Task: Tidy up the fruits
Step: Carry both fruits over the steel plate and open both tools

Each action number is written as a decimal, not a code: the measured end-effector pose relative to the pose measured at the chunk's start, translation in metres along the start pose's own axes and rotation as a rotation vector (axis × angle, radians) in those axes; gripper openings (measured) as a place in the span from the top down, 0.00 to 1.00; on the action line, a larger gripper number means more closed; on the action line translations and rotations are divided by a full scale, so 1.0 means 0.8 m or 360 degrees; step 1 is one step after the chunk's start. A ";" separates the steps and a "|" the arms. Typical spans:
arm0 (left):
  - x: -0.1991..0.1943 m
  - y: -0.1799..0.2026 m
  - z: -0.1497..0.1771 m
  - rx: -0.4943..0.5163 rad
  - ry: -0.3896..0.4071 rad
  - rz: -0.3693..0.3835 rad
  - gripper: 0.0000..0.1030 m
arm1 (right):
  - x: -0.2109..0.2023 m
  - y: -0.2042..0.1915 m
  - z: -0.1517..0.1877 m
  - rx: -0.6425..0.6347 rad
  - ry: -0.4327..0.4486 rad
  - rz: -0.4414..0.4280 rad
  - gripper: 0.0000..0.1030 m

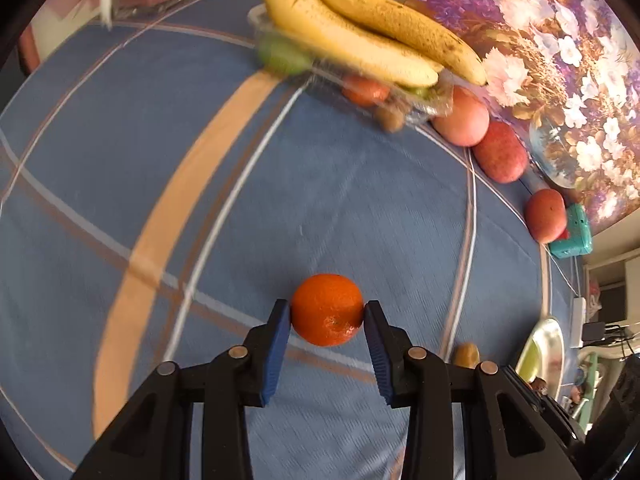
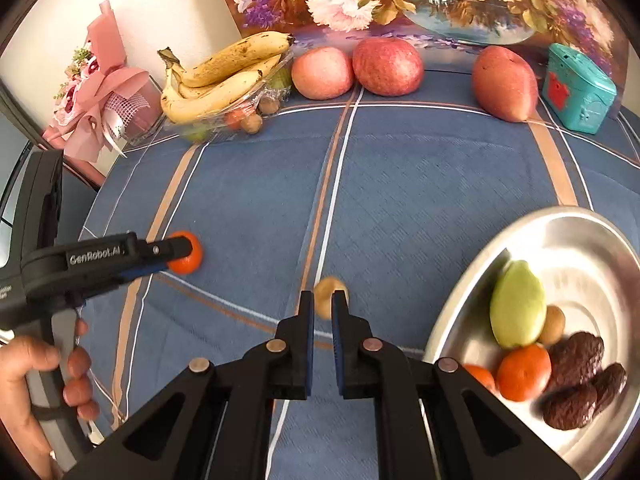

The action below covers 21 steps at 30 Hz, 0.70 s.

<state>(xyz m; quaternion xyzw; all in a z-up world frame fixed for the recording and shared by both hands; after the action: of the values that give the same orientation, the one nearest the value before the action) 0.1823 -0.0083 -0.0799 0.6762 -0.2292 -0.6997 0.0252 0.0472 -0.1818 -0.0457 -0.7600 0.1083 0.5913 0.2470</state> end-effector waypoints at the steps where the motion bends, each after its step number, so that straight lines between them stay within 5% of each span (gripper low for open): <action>1: -0.002 -0.001 0.007 -0.0015 0.0007 0.0007 0.61 | -0.001 0.000 0.002 -0.0002 0.0006 0.0011 0.92; 7: -0.007 0.002 0.035 0.0018 0.0013 -0.0034 0.61 | 0.000 0.009 0.004 0.0046 0.0059 -0.0047 0.89; 15: -0.008 -0.004 0.022 0.0047 0.0026 -0.0062 0.61 | 0.021 0.011 -0.007 0.0049 0.0050 -0.0030 0.70; 21: 0.006 -0.005 0.012 0.0062 0.0010 -0.0063 0.61 | 0.042 0.012 -0.016 0.0056 0.0016 -0.0024 0.70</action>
<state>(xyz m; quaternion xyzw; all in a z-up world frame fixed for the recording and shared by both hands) 0.1739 -0.0036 -0.0858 0.6832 -0.2293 -0.6933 -0.0011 0.0633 -0.1918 -0.0779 -0.7592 0.1141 0.5837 0.2643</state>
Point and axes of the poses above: each gripper's, at about its wrist camera, not at the fingertips, and x roughly the way its jaws point, y to its right, z to its underside, the point moved 2 cm from there along x, roughly the way its jaws point, and after that the axes turned 12 degrees about -y, right-handed, at the moved point
